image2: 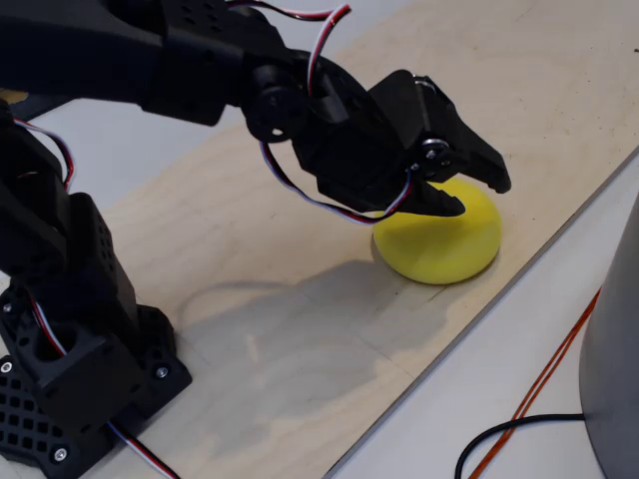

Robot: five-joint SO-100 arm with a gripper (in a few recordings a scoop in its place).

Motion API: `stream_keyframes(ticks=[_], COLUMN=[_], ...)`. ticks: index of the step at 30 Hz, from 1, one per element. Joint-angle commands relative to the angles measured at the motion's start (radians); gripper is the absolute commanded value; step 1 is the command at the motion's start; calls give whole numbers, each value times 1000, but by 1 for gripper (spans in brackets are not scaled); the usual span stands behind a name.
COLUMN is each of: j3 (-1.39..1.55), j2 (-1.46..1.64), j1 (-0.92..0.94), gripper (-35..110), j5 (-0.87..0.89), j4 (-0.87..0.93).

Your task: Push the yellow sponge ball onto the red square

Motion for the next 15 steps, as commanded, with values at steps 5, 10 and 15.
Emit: stream_keyframes(ticks=[5,10,15], j3=[-58,-94,-106], j2=[-54,-104,-121], j1=[-46,-74,-109], gripper=[16,16,16], j5=[80,129,181], j4=[9,9,9])
